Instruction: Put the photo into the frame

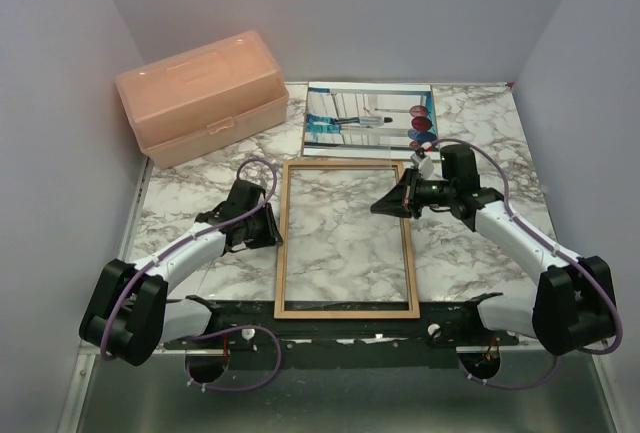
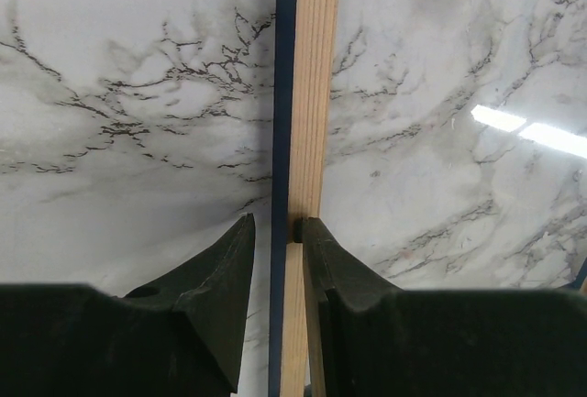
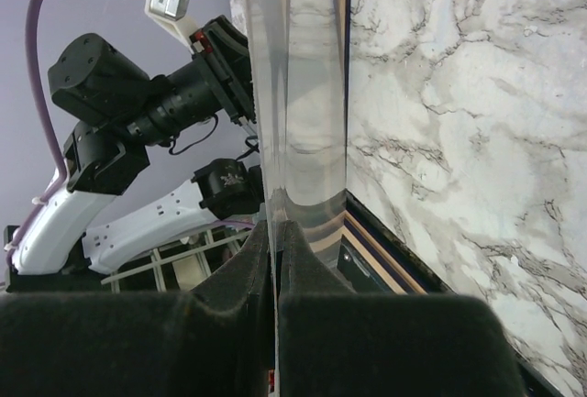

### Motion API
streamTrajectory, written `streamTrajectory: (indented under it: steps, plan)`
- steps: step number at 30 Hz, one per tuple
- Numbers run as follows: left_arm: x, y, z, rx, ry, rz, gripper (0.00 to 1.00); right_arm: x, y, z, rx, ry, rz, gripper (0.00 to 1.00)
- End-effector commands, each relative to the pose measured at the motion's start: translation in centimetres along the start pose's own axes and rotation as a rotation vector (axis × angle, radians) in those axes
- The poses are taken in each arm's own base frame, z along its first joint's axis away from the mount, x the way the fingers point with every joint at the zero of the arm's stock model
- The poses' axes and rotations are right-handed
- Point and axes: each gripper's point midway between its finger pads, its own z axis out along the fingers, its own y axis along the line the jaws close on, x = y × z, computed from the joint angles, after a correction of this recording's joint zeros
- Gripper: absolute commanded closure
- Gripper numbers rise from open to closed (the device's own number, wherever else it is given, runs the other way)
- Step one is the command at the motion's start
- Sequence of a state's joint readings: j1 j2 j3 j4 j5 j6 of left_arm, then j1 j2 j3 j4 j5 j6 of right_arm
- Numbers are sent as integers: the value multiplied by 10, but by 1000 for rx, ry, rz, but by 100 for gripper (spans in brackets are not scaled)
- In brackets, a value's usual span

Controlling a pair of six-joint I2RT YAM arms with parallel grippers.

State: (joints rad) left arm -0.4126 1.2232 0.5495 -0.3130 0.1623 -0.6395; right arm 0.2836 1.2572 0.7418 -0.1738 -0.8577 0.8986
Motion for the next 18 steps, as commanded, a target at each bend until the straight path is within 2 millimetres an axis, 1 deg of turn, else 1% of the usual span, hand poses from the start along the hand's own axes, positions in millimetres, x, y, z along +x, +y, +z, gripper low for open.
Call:
streamTrajectory:
  steps: [1, 6, 12, 18]
  plan:
    - [5, 11, 5, -49, 20, 18, 72, 13, 15, -4, -58, 41, -7, 99]
    - [6, 12, 5, -50, 23, 19, 72, 16, 12, -2, -59, 48, 5, 99]
    - [6, 12, 5, -49, 24, 17, 72, 20, 13, 0, -67, 53, 11, 99]
    - [7, 12, 5, -50, 26, 17, 72, 28, 24, 4, -93, 88, -12, 99]
